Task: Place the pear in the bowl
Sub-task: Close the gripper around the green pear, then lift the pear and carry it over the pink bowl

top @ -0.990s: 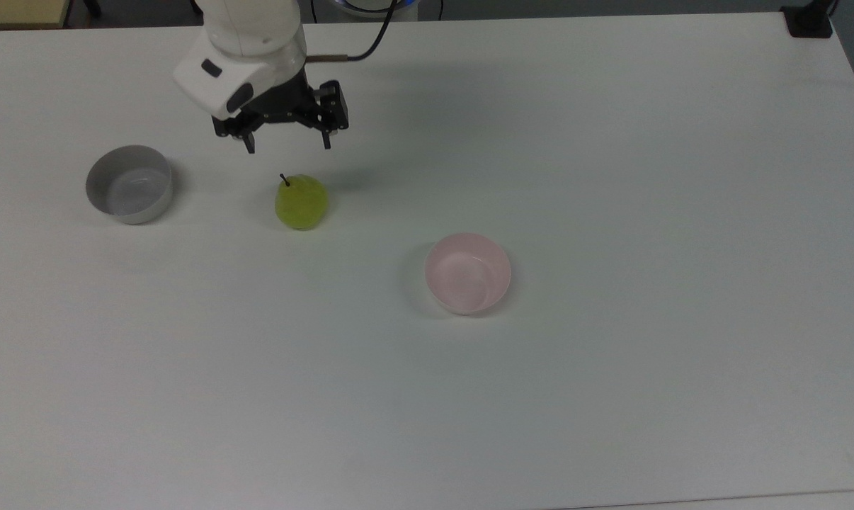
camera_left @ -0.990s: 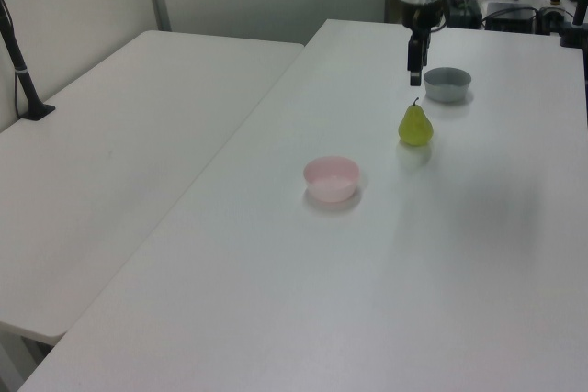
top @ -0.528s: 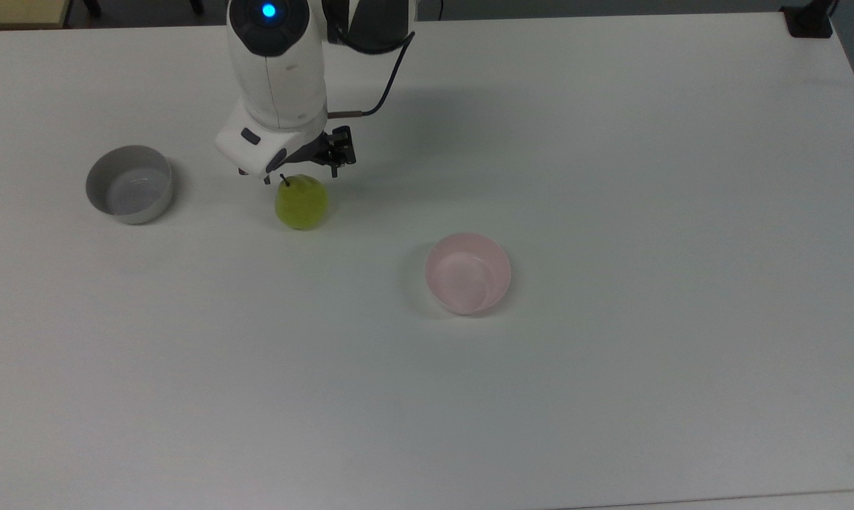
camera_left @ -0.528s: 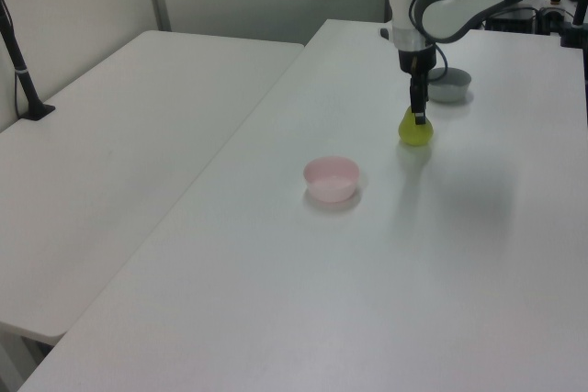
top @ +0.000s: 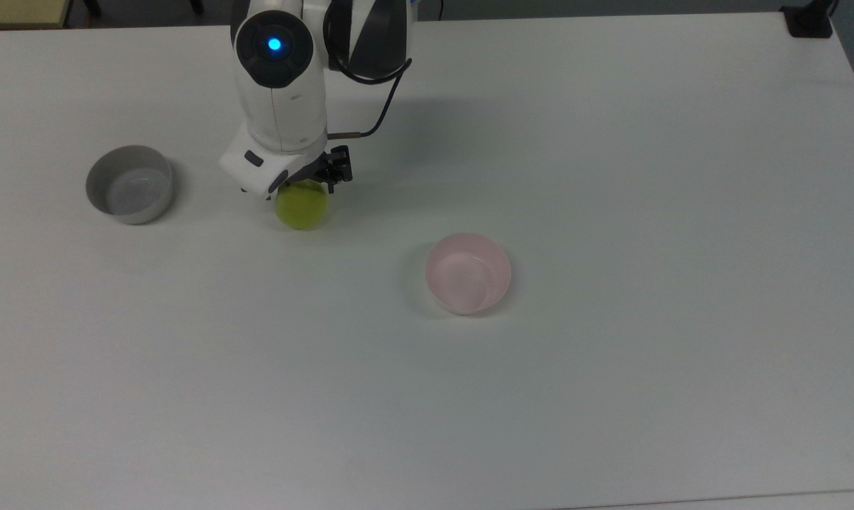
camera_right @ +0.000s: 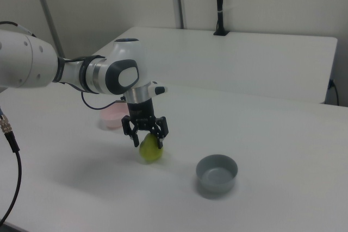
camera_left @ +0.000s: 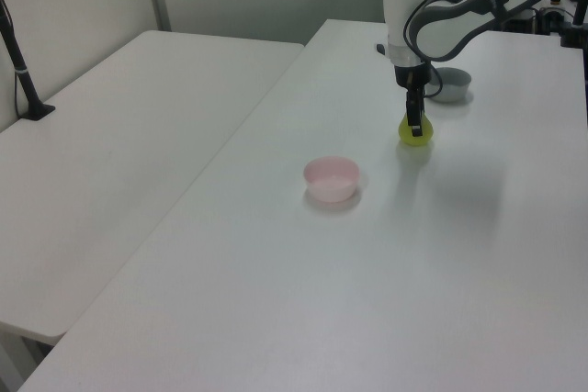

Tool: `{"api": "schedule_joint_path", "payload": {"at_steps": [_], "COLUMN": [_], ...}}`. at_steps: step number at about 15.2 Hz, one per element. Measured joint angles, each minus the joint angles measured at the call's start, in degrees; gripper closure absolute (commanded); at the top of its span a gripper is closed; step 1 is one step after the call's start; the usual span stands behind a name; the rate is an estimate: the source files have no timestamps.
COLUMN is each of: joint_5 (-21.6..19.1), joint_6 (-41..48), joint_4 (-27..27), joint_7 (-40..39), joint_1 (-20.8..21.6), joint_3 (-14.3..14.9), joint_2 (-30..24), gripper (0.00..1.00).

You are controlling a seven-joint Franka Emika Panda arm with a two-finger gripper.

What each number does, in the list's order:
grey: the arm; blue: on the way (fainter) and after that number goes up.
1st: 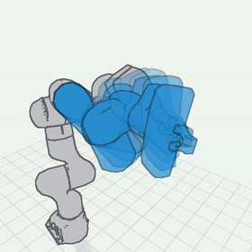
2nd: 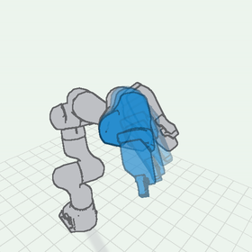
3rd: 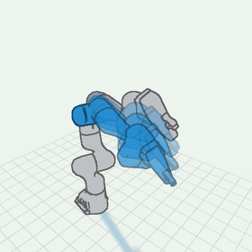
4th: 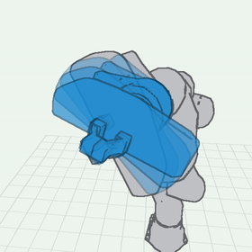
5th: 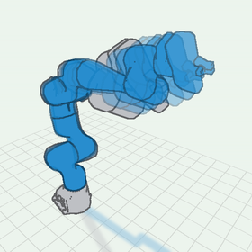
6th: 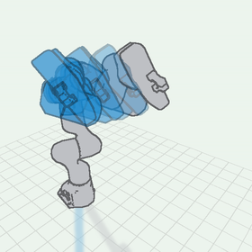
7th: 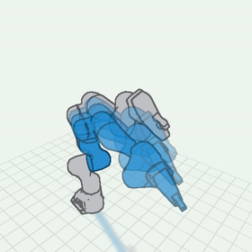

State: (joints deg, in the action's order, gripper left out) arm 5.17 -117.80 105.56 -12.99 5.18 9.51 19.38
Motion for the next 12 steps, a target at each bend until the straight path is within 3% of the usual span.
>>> {"api": "schedule_joint_path", "payload": {"at_steps": [6,8,12], "joint_5": [1.28,1.3,1.3], "joint_6": [-0.42,-0.42,-0.42], "joint_4": [0.25,0.25,0.17], "joint_7": [-0.37,-1.29,-1.51], "joint_1": [0.07,0.07,-0.08], "joint_3": [0.0,0.02,0.22], "joint_2": [0.64,0.62,-0.23], "gripper": [0.62,0.69,0.71]}}
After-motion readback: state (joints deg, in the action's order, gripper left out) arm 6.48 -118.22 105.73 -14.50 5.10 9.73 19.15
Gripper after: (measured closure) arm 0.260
